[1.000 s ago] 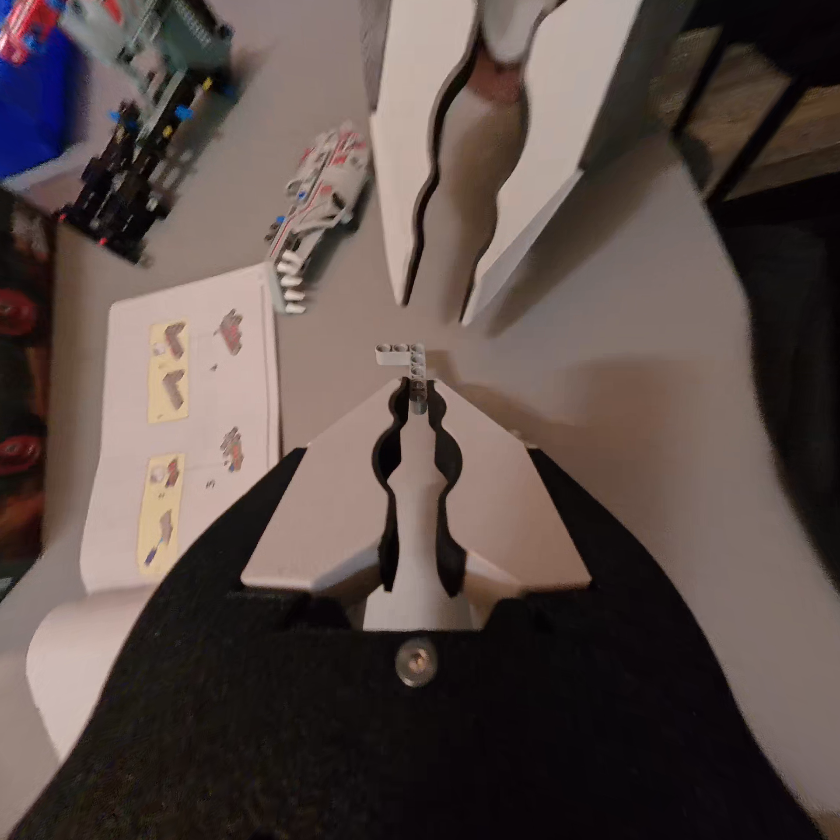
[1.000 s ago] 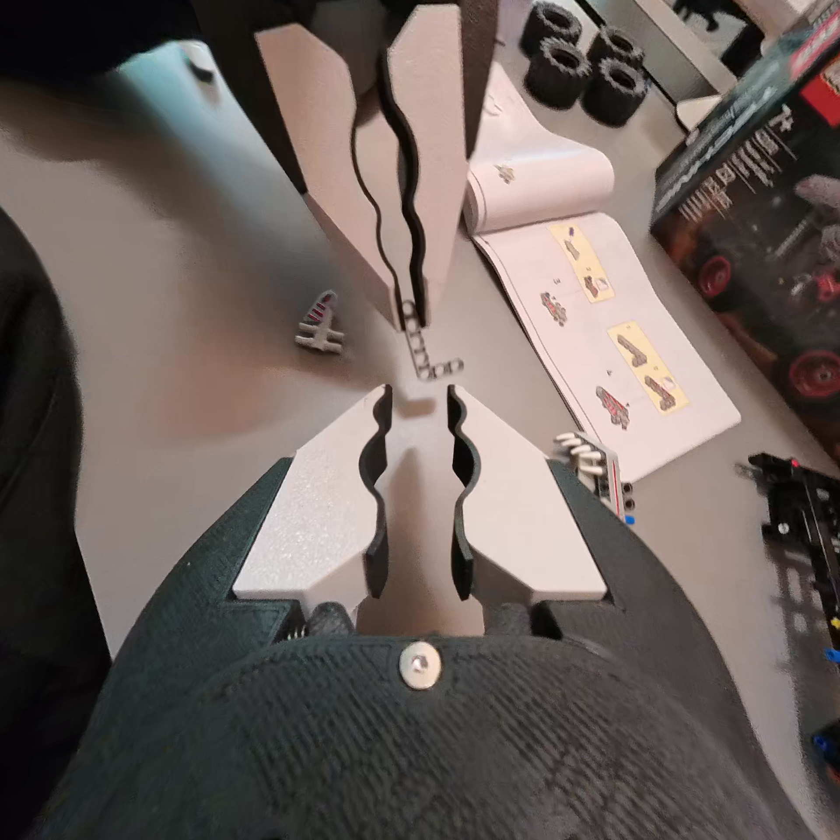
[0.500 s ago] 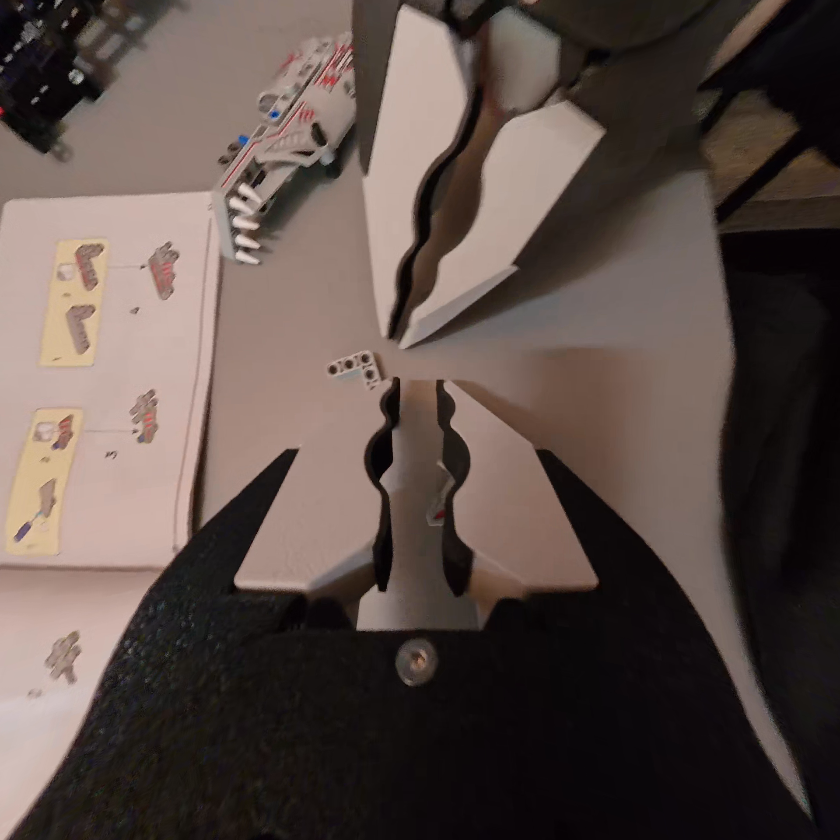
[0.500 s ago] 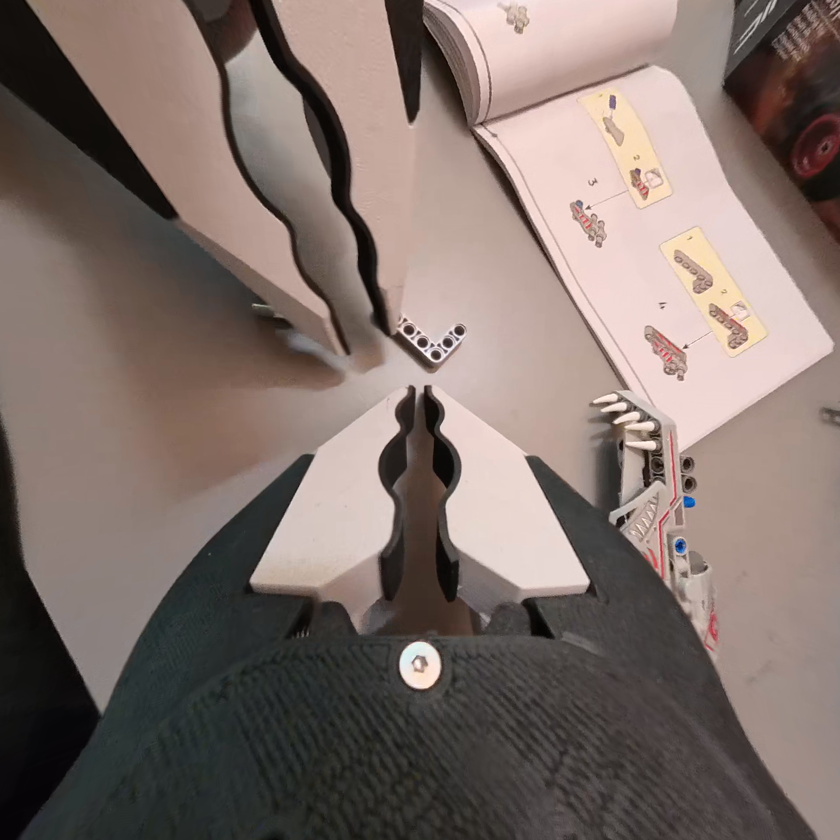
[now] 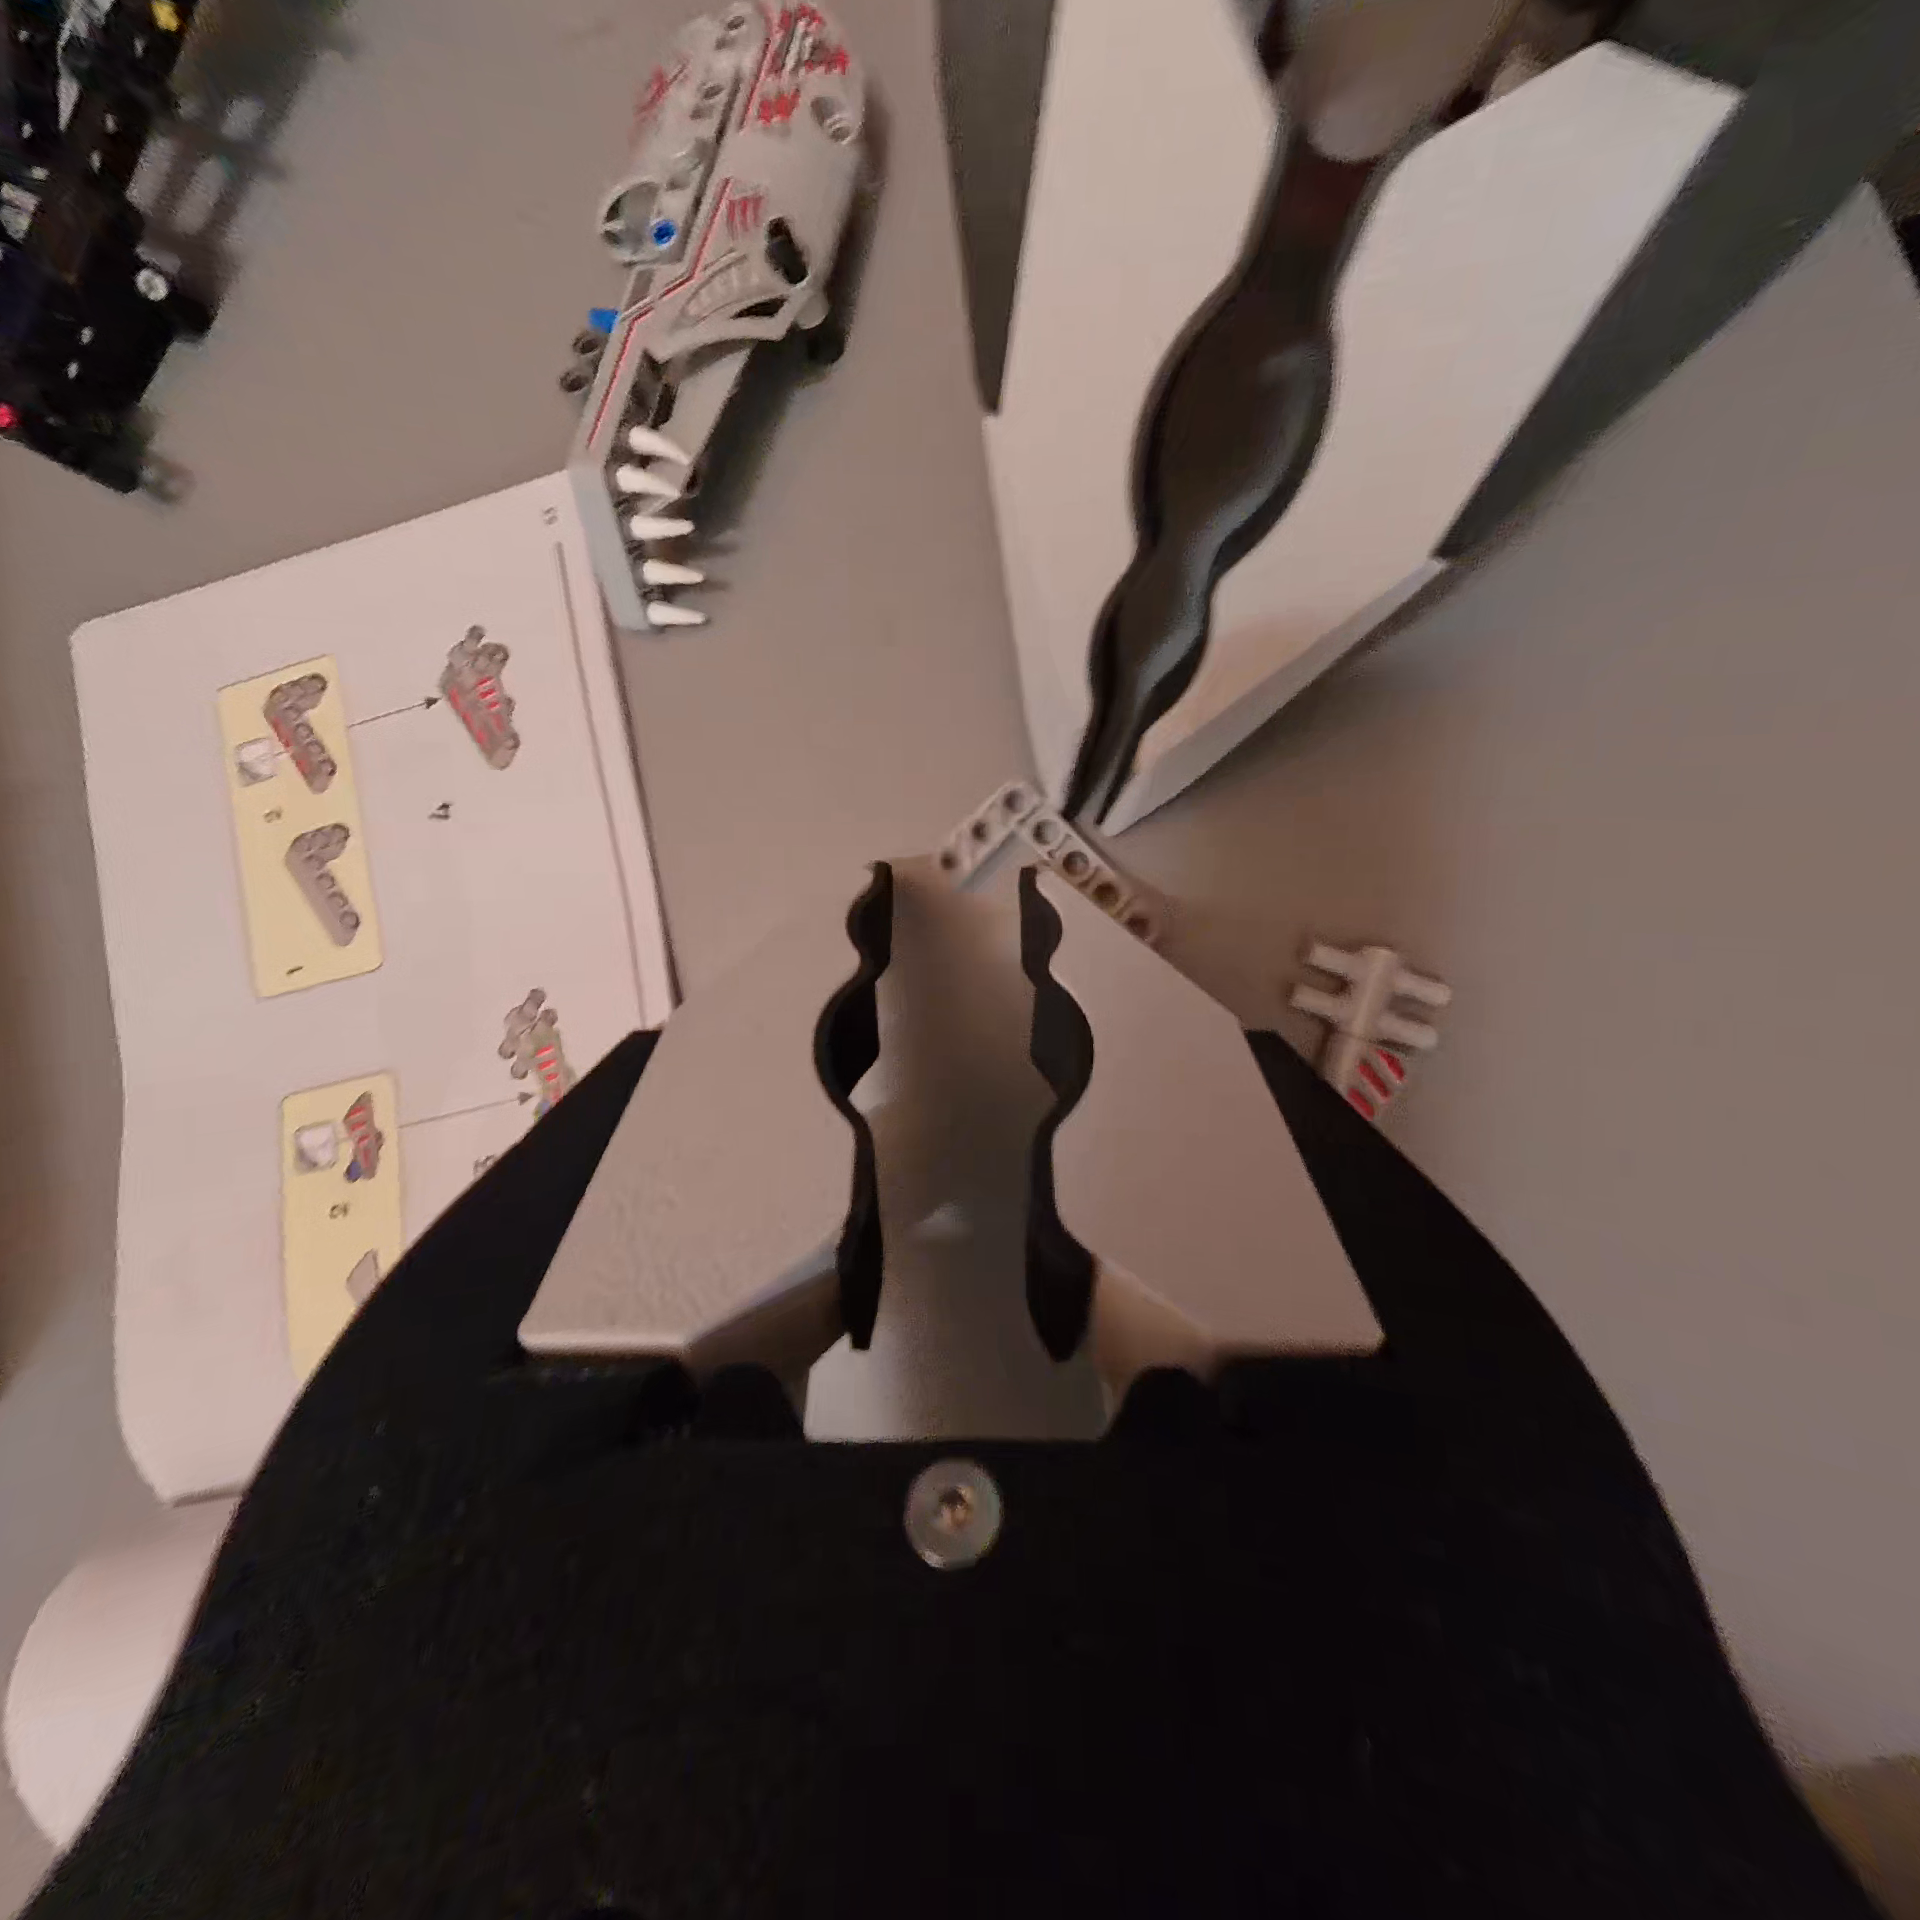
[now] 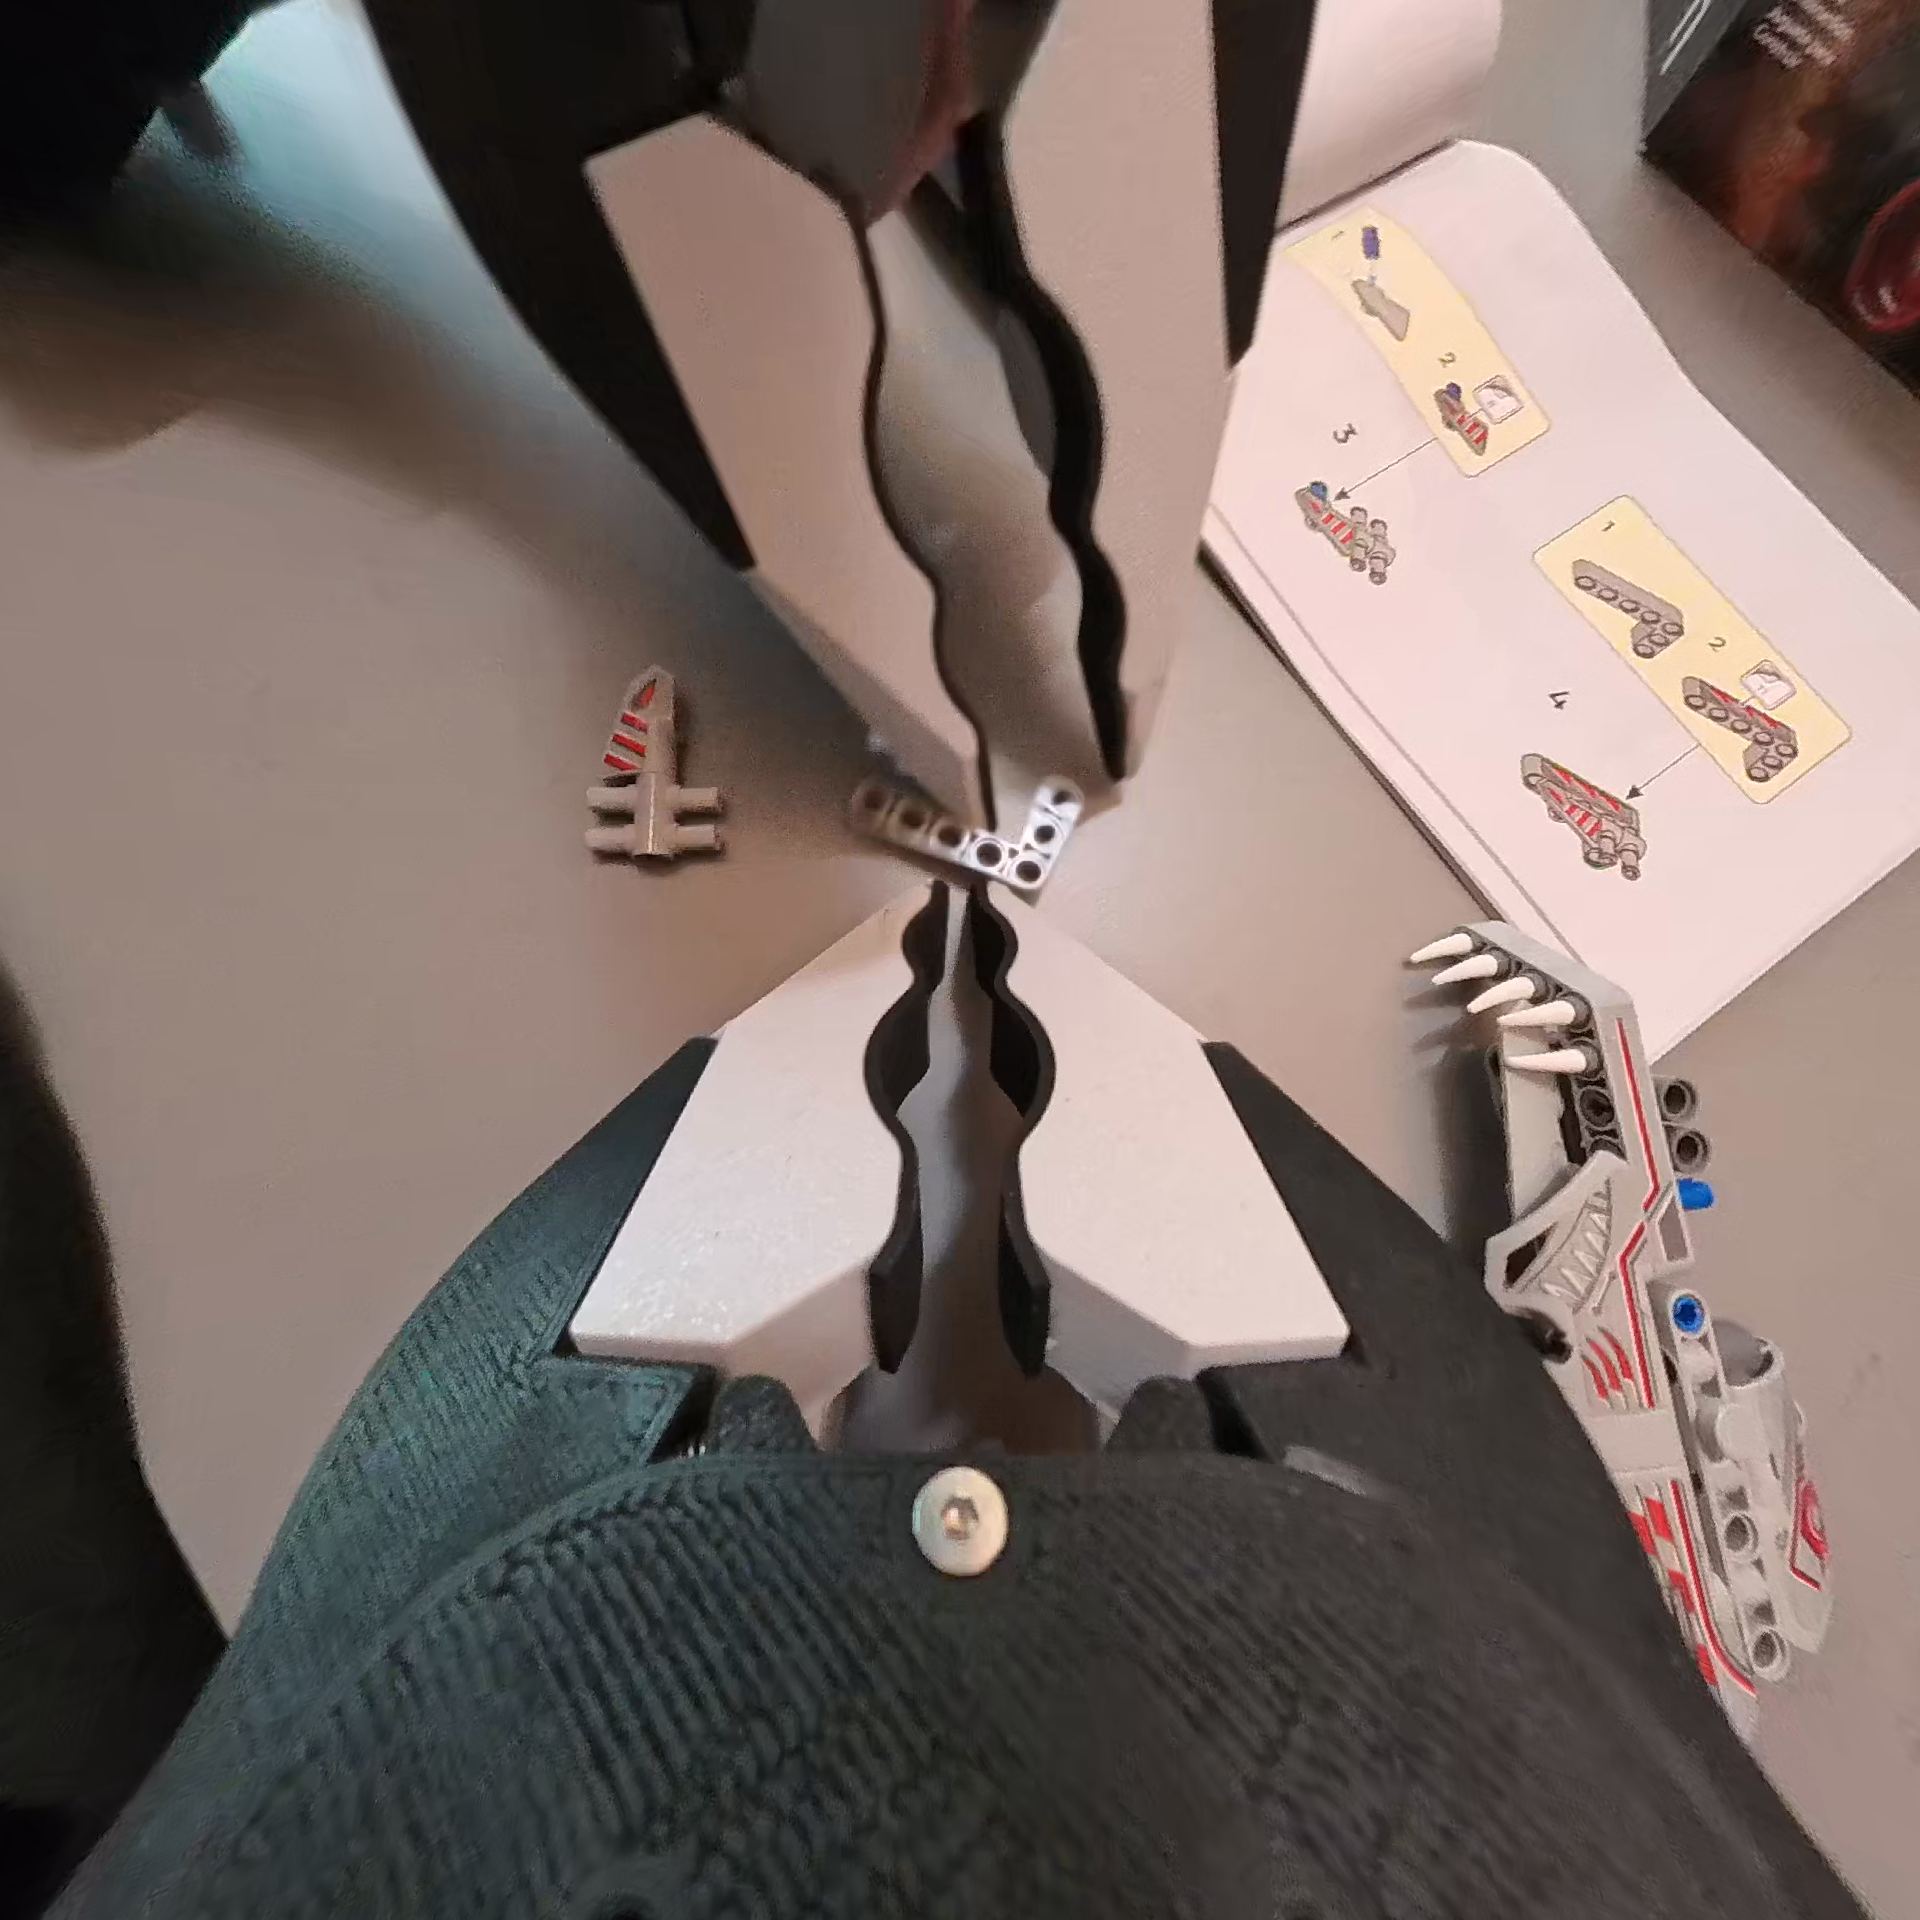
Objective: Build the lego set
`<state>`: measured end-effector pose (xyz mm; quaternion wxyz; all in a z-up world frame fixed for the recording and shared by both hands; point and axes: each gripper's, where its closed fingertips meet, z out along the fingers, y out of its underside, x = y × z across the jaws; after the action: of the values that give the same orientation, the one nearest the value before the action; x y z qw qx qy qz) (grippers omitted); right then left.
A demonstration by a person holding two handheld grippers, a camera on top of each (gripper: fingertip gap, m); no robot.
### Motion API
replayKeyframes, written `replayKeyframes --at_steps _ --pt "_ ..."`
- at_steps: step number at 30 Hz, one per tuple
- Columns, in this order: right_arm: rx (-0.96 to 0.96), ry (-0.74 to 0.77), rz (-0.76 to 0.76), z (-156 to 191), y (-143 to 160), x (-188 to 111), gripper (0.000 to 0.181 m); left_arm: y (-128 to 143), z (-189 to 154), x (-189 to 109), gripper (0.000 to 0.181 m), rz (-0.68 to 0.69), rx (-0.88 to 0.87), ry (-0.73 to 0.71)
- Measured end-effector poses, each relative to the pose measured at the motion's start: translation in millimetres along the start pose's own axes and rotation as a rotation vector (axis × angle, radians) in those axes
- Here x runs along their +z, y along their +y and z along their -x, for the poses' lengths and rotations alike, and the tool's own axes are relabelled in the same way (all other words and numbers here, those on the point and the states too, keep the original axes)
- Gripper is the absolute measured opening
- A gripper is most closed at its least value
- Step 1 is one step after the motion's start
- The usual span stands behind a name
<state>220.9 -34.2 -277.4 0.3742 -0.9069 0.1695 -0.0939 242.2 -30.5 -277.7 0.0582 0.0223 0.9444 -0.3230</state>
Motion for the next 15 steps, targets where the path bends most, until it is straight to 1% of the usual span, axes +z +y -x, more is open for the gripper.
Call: replayKeyframes --at_steps 1,5,6,7,9,13,15 --pt "-0.001 0.003 -0.008 -1.2 -0.8 0.8 0.002 -1.2 -2.0 0.5 0.019 -0.006 0.004 -0.002" --pt "-0.026 0.013 -0.031 -6.6 -3.3 3.3 0.002 2.6 -3.1 -2.5 0.017 0.008 -0.028 -0.046" --pt "-0.034 0.013 -0.037 -7.6 -3.8 3.8 0.002 3.3 -6.7 -3.5 0.018 0.003 -0.035 -0.039" --pt "-0.04 0.02 -0.044 -9.6 -4.5 4.5 0.002 2.3 -13.0 -4.3 0.027 -0.013 -0.045 -0.014" --pt "-0.047 0.014 -0.055 -10.8 -5.4 5.5 0.002 1.9 -23.4 -4.4 0.027 -0.03 -0.073 0.02" --pt "-0.056 0.031 -0.033 -16.1 -2.3 2.6 0.003 5.6 -19.6 -8.2 0.027 -0.032 -0.096 -0.037" --pt "-0.047 0.032 -0.012 -16.7 0.8 -2.2 0.01 4.0 -17.2 -11.7 0.026 -0.06 -0.116 -0.049"
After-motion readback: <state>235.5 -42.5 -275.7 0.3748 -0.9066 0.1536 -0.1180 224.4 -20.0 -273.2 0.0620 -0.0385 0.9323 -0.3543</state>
